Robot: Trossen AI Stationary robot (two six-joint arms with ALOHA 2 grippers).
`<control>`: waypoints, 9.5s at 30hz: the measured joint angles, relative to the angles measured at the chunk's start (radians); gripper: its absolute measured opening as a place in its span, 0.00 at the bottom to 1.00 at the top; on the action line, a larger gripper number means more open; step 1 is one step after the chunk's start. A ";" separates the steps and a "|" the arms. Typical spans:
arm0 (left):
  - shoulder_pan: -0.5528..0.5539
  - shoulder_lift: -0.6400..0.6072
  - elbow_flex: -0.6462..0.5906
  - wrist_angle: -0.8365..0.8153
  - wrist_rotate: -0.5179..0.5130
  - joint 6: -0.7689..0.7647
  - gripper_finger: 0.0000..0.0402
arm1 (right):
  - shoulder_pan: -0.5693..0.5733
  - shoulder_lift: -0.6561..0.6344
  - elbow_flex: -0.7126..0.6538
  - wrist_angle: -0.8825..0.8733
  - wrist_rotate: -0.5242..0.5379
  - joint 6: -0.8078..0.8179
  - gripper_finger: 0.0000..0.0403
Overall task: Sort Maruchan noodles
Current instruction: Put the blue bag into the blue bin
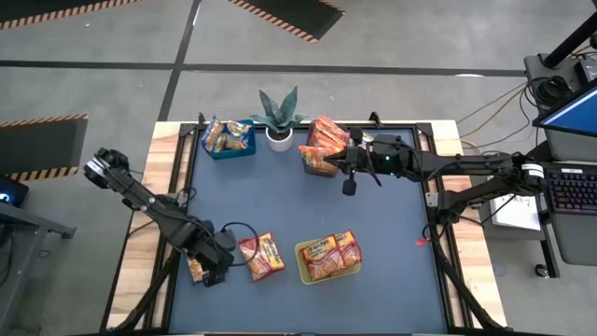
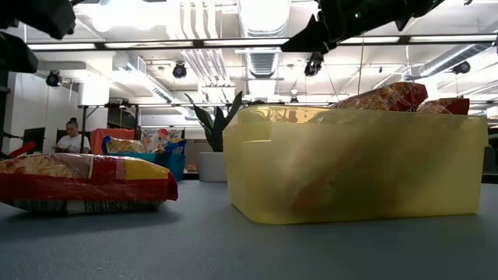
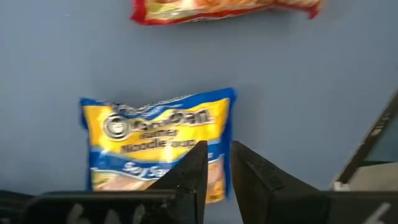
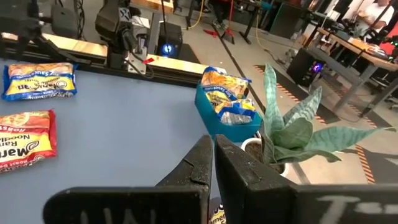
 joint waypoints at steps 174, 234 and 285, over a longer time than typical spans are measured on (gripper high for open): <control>0.786 -0.063 -0.406 0.776 -0.244 0.850 0.00 | -0.003 0.002 -0.011 -0.101 -0.001 0.037 0.02; 1.324 0.197 0.334 -0.106 -0.808 0.853 0.00 | -0.005 0.002 -0.011 -0.120 0.001 0.027 0.02; 1.321 -0.074 -0.081 0.656 -0.519 0.905 0.01 | -0.005 0.002 -0.011 -0.134 0.000 0.029 0.02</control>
